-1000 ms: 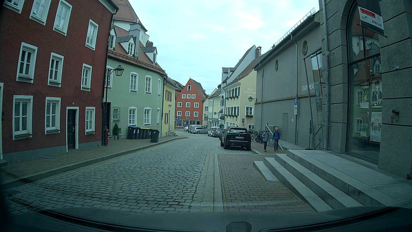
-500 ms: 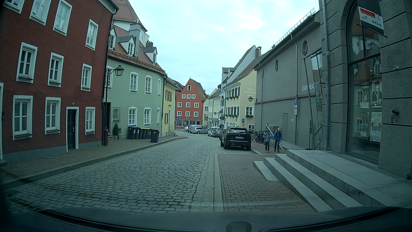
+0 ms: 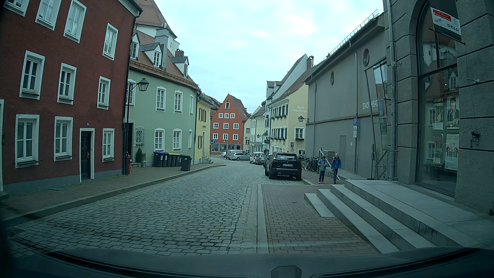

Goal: Follow the waypoints while adhering to traffic rules and regulations

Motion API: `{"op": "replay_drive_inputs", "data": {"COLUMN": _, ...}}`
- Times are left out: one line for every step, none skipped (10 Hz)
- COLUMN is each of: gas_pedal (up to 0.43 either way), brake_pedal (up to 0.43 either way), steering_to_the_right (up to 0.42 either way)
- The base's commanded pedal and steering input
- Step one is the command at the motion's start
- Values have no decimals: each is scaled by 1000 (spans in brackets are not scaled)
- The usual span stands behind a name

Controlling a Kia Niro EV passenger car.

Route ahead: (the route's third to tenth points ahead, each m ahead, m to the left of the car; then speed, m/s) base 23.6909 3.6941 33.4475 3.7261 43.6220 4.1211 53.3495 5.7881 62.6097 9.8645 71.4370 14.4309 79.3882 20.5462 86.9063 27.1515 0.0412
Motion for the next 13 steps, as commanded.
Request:
{"op": "replay_drive_inputs", "data": {"gas_pedal": 0, "brake_pedal": 98, "steering_to_the_right": -217}}
{"op": "replay_drive_inputs", "data": {"gas_pedal": 0, "brake_pedal": 49, "steering_to_the_right": -214}}
{"op": "replay_drive_inputs", "data": {"gas_pedal": 0, "brake_pedal": 37, "steering_to_the_right": -210}}
{"op": "replay_drive_inputs", "data": {"gas_pedal": 0, "brake_pedal": 43, "steering_to_the_right": -205}}
{"op": "replay_drive_inputs", "data": {"gas_pedal": 0, "brake_pedal": 61, "steering_to_the_right": -203}}
{"op": "replay_drive_inputs", "data": {"gas_pedal": 0, "brake_pedal": 73, "steering_to_the_right": -197}}
{"op": "replay_drive_inputs", "data": {"gas_pedal": 0, "brake_pedal": 12, "steering_to_the_right": -191}}
{"op": "replay_drive_inputs", "data": {"gas_pedal": 0, "brake_pedal": 0, "steering_to_the_right": -189}}
{"op": "replay_drive_inputs", "data": {"gas_pedal": 0, "brake_pedal": 0, "steering_to_the_right": -190}}
{"op": "replay_drive_inputs", "data": {"gas_pedal": 0, "brake_pedal": 0, "steering_to_the_right": -192}}
{"op": "replay_drive_inputs", "data": {"gas_pedal": 0, "brake_pedal": 0, "steering_to_the_right": -199}}
{"op": "replay_drive_inputs", "data": {"gas_pedal": 87, "brake_pedal": 0, "steering_to_the_right": -210}}
{"op": "replay_drive_inputs", "data": {"gas_pedal": 130, "brake_pedal": 0, "steering_to_the_right": -223}}
